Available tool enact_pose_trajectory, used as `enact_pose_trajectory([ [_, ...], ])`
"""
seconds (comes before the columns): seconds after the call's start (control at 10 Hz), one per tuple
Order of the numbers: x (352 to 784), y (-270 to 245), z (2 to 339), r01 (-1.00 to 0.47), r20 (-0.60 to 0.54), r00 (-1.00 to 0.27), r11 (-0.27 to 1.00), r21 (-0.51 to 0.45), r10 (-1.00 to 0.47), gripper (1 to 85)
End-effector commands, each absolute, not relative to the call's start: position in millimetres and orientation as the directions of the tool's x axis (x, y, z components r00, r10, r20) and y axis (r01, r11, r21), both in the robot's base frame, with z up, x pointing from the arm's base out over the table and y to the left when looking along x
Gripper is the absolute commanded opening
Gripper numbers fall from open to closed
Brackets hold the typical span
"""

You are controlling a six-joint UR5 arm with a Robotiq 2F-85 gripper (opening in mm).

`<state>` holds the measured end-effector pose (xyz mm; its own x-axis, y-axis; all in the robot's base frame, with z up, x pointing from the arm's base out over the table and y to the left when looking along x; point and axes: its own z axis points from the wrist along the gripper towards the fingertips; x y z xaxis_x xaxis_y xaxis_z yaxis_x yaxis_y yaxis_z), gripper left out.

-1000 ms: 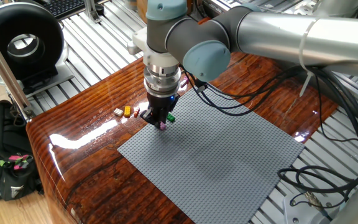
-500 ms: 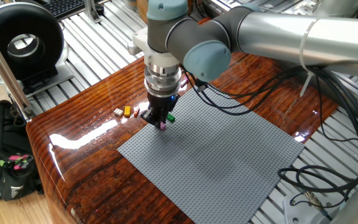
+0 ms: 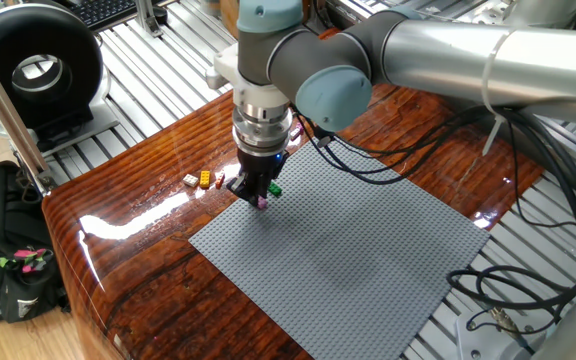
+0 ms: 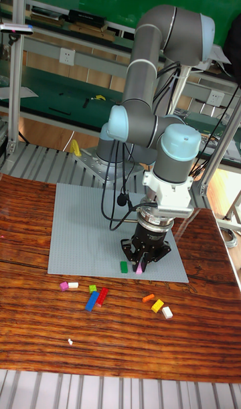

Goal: Build with small Lego blocks

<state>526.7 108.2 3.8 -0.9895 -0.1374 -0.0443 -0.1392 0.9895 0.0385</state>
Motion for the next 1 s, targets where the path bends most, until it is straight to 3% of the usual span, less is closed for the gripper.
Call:
enact_pose_trajectory([
  [0.0, 526.4, 107.6, 4.6, -0.151, -0.039, -0.988, 0.988, 0.034, -0.149, 9.3],
  [0.2, 526.3, 109.4, 5.3, -0.158, -0.034, -0.987, 0.987, 0.031, -0.157, 16.0],
  [0.6, 526.7, 113.8, 8.8, -0.152, -0.022, -0.988, 0.988, 0.022, -0.152, 19.7],
  [0.9, 526.6, 107.1, 6.1, -0.176, -0.024, -0.984, 0.984, 0.039, -0.176, 27.3],
])
